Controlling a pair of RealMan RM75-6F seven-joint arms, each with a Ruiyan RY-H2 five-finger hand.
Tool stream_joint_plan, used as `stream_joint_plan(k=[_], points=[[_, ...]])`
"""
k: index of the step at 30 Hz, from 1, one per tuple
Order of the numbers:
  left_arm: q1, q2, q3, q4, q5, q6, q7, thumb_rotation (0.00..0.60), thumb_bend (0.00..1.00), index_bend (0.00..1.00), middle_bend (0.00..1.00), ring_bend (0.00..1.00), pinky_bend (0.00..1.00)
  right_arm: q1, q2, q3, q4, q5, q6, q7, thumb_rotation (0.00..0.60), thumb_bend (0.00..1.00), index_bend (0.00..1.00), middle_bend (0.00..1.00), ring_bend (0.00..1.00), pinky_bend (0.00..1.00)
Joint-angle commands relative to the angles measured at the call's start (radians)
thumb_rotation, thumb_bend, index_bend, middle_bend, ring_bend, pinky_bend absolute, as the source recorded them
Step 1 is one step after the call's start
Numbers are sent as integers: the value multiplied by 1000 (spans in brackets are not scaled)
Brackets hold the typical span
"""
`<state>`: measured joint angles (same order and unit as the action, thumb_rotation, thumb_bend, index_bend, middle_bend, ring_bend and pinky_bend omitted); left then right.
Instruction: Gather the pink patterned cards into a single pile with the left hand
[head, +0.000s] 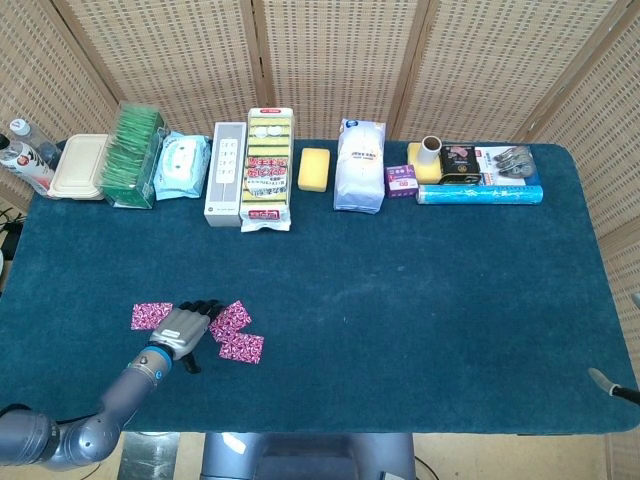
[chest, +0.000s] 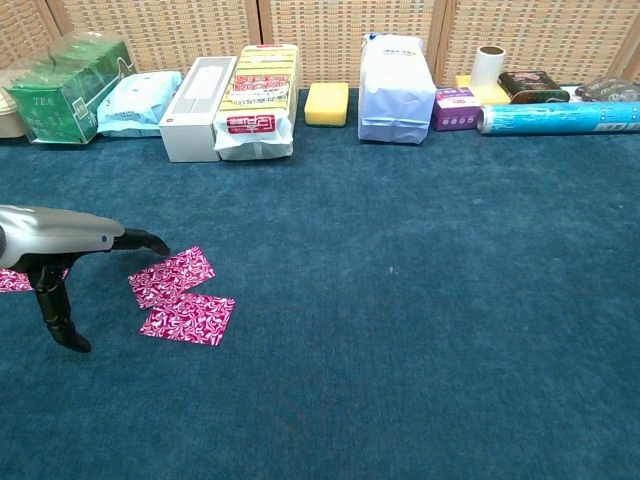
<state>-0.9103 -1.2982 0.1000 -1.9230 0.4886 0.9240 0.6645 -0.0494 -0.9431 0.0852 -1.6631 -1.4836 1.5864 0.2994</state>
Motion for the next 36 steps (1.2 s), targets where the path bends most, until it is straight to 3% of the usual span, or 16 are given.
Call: stream_joint_plan(k=[1,6,11,20,36], points=[[18,42,-7,-37,62,-21,-54,600,61,0,0,0,74,0,0,0,0,-1,1,-1,600,0,43,0,0,0],[42,94,1,-94,167,-48,-110,600,61,0,0,0,73,2,0,-1,-3,-1,-3,-5,600,0,43,0,0,0],[42,75,26,-99,187,-61,-105,600,62,0,0,0,73,0,-1,-1,-3,-4,0,-5,600,0,43,0,0,0],[22,6,41,-61,145,-53,-84,600,61,0,0,0,73,1,2,1,2,2,-3,7,600,0,43,0,0,0],[-43,-59,21,23,-13,-18,-32,600,61,0,0,0,74,1,1,1,2,2,-5,5,600,0,44,0,0,0]])
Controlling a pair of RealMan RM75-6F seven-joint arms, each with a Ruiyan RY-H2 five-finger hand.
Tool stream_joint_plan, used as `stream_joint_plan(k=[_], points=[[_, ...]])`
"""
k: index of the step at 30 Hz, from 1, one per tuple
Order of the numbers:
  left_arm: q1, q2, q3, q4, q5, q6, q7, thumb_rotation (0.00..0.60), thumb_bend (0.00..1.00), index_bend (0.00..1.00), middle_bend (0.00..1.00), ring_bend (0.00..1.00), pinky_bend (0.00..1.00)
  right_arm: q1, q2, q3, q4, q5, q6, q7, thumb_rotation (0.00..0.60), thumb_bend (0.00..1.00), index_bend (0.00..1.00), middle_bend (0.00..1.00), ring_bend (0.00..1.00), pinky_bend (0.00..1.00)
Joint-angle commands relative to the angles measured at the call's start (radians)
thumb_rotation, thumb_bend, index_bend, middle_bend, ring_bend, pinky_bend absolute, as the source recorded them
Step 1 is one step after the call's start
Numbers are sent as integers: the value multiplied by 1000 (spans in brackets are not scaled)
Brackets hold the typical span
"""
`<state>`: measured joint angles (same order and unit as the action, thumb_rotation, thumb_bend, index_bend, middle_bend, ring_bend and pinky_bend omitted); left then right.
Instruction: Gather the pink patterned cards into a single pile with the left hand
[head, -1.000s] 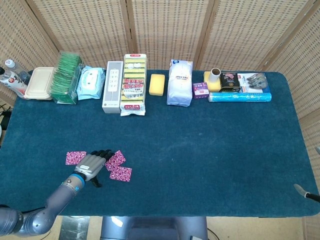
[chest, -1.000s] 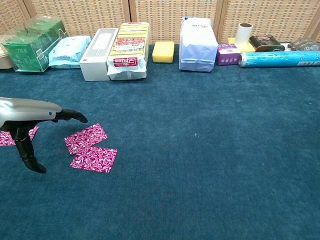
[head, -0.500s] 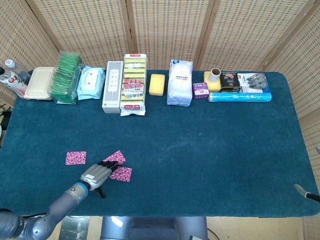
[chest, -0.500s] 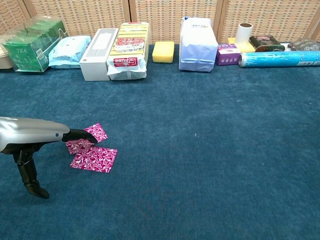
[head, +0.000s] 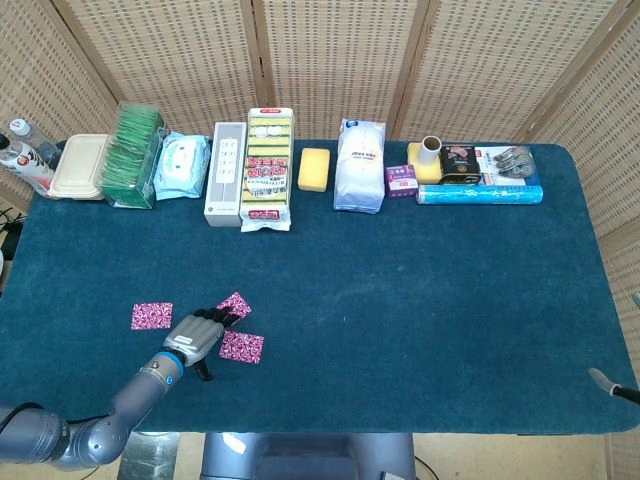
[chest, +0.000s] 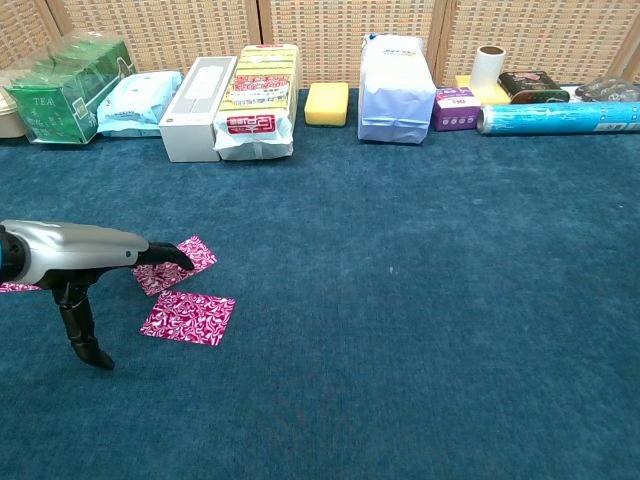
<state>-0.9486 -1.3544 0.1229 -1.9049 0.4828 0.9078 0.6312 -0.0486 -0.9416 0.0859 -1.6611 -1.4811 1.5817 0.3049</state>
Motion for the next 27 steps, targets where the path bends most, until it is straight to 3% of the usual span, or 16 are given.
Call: stream_joint_plan(k=[1,17,23,27], points=[[-7,-3,-3,9,-12,0,1,600,61,0,0,0,74,1,-1,0,0,0,-1,-2,600,0,43,0,0,0],[-10,37,-45,95,-51,-26,-77,600,61,0,0,0,73,1,-2,0,-4,0,-1,-10,600,0,43,0,0,0],[62,68,-61,44,150,-4,-179,600,62,0,0,0,74,4,-3,-1,-7,-4,-4,-16,600,0,44,0,0,0],[125,48,-38,8,281,64,-200,600,62,5,0,0,73,2,-3,-3,-8,-7,-2,-15,600,0,43,0,0,0]])
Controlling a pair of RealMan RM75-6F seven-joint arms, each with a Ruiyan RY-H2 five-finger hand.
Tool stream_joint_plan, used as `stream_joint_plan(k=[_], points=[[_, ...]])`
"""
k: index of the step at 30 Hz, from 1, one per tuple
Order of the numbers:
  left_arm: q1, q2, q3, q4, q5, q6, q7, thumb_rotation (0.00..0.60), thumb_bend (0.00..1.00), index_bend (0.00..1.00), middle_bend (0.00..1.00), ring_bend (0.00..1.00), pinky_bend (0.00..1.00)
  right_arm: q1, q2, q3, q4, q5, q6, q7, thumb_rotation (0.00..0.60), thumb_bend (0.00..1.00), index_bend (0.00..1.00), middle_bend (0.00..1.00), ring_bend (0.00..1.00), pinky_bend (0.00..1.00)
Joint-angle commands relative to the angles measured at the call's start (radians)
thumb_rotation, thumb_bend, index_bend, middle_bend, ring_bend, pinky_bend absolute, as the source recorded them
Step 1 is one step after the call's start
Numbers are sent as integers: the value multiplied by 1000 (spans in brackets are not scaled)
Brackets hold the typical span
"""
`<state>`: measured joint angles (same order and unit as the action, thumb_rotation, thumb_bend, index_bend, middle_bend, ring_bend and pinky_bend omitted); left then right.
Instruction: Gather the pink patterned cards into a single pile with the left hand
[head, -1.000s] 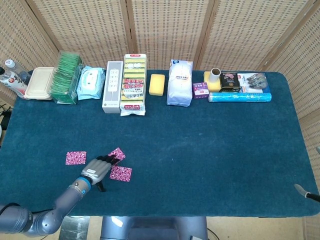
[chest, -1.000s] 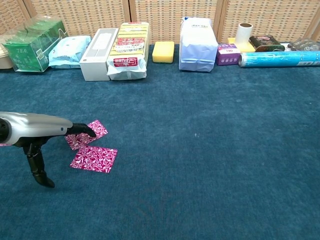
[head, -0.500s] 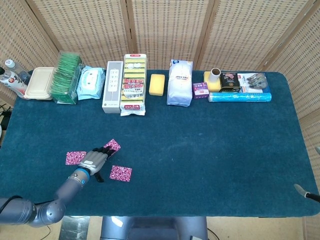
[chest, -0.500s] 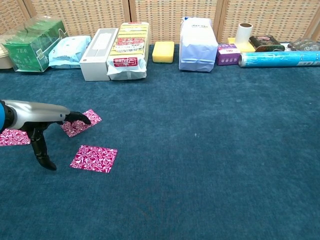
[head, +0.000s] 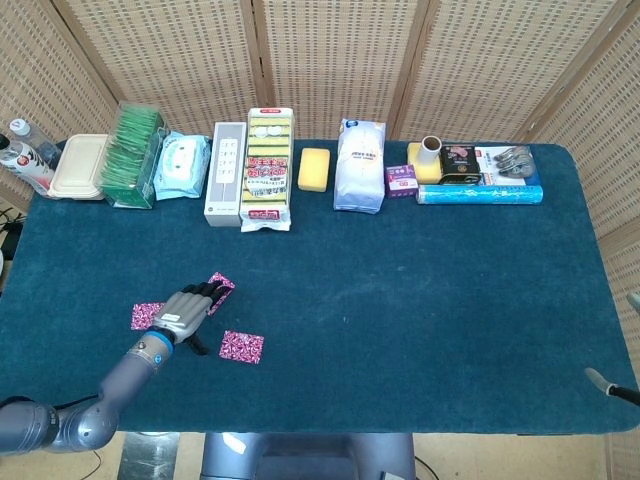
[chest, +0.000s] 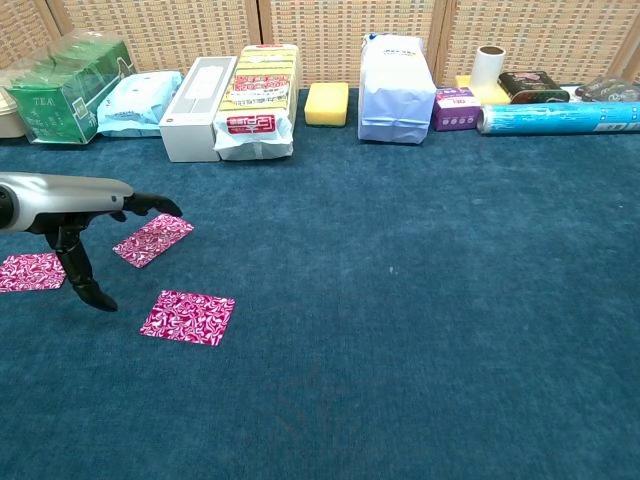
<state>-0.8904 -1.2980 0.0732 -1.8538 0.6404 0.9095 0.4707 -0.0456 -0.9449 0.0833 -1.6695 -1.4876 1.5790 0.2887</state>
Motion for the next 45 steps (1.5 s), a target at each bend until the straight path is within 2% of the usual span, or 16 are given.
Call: stream_joint_plan(k=[1,8,22,45], points=[[74,-19,16,-44,134,82,-28,600,62,11,0,0,73,-1,0,0,0,-1,2,2,600,0,44,0,0,0],[104,-100,16,-40,134,181,57,600,85,151,0,0,73,-4,4,1,5,1,6,19,600,0,44,0,0,0],[141,-211,14,-26,107,291,204,600,84,186,0,0,74,-4,7,2,10,1,6,35,600,0,44,0,0,0],[198,-370,-30,66,130,352,283,600,135,277,0,0,73,-7,12,5,20,3,10,64,600,0,43,0,0,0]])
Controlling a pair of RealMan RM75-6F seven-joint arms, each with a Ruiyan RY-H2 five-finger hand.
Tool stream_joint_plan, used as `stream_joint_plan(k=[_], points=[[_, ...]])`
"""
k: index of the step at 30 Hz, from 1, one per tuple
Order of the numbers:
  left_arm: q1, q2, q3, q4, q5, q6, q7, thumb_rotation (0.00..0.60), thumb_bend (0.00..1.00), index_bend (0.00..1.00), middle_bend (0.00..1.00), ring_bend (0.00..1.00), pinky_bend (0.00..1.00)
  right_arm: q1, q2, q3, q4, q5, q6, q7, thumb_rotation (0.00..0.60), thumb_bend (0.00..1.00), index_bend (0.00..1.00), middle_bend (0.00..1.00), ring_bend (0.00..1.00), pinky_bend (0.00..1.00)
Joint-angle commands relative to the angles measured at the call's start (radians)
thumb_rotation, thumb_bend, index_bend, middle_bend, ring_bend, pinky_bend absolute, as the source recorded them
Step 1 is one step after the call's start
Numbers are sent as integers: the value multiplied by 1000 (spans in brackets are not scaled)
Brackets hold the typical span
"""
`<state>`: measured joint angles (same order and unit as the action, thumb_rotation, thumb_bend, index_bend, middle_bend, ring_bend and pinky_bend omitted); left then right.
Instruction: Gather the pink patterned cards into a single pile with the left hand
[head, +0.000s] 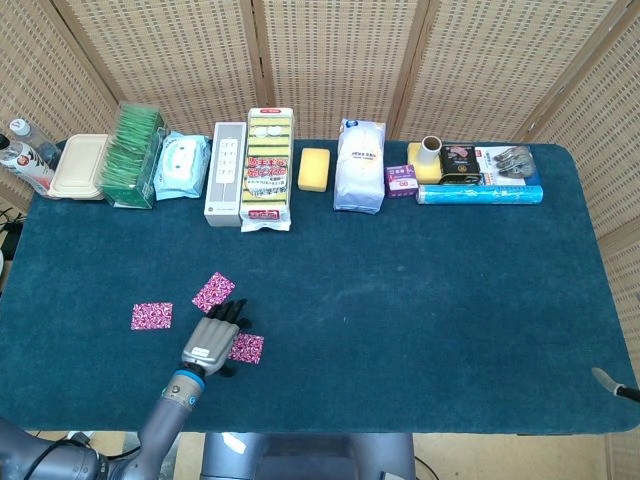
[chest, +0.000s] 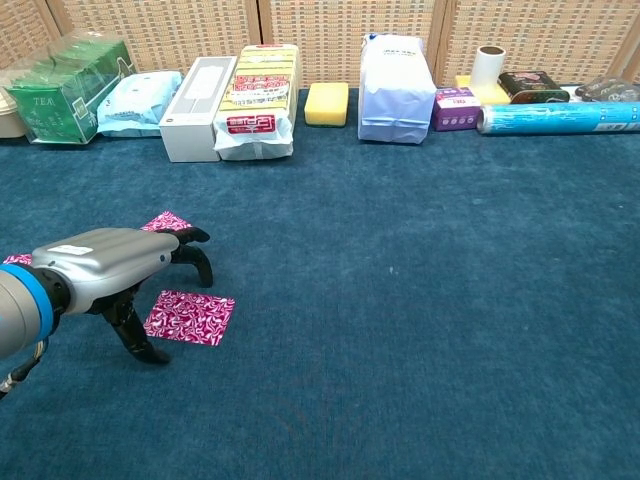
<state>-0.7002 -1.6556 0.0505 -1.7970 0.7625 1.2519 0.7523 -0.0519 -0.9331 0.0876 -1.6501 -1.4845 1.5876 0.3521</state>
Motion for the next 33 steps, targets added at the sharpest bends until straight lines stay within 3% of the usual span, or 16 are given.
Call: stream_joint_plan(k=[1,13,22,33], points=[[11,-16,-8,11,11,11,2,600,138,281,0,0,73,-1,0,0,1,0,2,2,600,0,43,0,0,0],[39,-50,-21,38,24,30,33,600,182,386,0,0,73,-1,-1,1,2,-1,4,4,600,0,43,0,0,0],[57,-45,-32,35,35,34,43,600,201,400,0,0,73,0,-1,0,3,-3,2,3,600,0,43,0,0,0],[82,73,-78,-65,23,43,3,600,201,400,0,0,73,1,-1,-1,2,-3,-1,1,600,0,43,0,0,0]])
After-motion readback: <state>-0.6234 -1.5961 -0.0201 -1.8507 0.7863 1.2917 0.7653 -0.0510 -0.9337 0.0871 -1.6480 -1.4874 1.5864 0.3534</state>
